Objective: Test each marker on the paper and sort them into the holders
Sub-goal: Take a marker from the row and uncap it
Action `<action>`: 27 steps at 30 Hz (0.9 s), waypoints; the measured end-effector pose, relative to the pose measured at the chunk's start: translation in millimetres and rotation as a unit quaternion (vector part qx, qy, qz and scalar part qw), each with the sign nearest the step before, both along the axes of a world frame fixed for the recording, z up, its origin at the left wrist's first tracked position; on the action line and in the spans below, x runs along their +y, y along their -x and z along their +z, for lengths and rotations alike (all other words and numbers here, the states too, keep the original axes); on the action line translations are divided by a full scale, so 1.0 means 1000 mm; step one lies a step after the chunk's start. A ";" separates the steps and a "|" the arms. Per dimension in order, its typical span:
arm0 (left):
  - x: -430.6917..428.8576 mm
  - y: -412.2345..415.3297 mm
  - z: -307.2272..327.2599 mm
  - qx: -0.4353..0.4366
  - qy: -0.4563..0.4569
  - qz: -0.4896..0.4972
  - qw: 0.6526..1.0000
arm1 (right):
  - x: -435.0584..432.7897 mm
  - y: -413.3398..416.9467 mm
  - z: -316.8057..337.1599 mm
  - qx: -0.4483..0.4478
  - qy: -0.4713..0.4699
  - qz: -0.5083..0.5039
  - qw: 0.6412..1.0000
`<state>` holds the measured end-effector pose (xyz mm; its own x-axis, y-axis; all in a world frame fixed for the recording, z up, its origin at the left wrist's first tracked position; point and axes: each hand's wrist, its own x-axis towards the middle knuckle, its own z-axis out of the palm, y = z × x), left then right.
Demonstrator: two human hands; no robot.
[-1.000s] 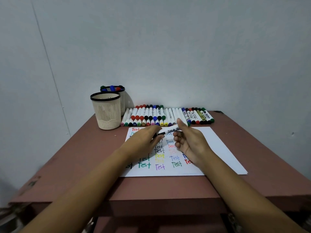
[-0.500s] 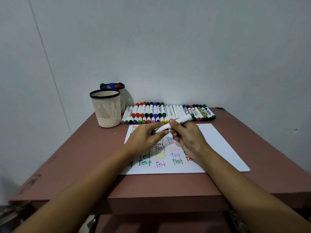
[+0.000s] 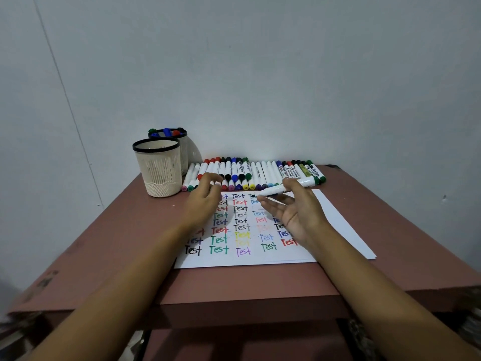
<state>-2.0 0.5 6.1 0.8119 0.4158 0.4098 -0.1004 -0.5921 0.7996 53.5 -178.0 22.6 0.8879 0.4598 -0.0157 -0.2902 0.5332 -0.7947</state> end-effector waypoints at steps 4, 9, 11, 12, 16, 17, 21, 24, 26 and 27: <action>0.003 0.001 -0.003 0.028 0.008 0.003 1.000 | -0.006 0.003 0.002 -0.056 0.098 -0.049 0.992; 0.004 0.000 -0.001 0.063 -0.017 0.016 0.998 | -0.018 0.012 -0.002 -0.109 0.228 -0.120 0.960; 0.004 -0.001 -0.001 0.081 -0.029 0.019 0.996 | -0.027 0.017 -0.008 -0.134 0.269 -0.131 0.945; 0.005 -0.001 -0.001 0.087 -0.040 0.019 0.995 | -0.031 0.020 -0.010 -0.150 0.286 -0.137 0.936; 0.008 -0.001 -0.003 0.090 -0.075 0.014 0.993 | -0.040 0.031 -0.016 -0.212 0.349 -0.166 0.898; 0.008 -0.001 -0.003 0.089 -0.083 0.014 0.992 | -0.041 0.032 -0.017 -0.215 0.356 -0.168 0.894; 0.007 0.002 -0.003 0.098 -0.114 0.019 0.988 | -0.041 0.034 -0.018 -0.214 0.368 -0.171 0.889; 0.008 0.002 -0.003 0.102 -0.118 0.026 0.987 | -0.040 0.037 -0.017 -0.222 0.381 -0.155 0.884; 0.009 0.002 -0.003 0.105 -0.126 0.033 0.986 | -0.039 0.037 -0.019 -0.227 0.394 -0.154 0.877; 0.009 0.001 -0.003 0.107 -0.132 0.034 0.985 | -0.039 0.037 -0.020 -0.228 0.398 -0.155 0.875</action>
<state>-3.4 9.5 2.9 0.8658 0.3737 0.3327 0.1007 -0.7816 0.6156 16.7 -216.8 3.0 0.9655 0.2006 0.1660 0.2136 -0.2458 -0.9455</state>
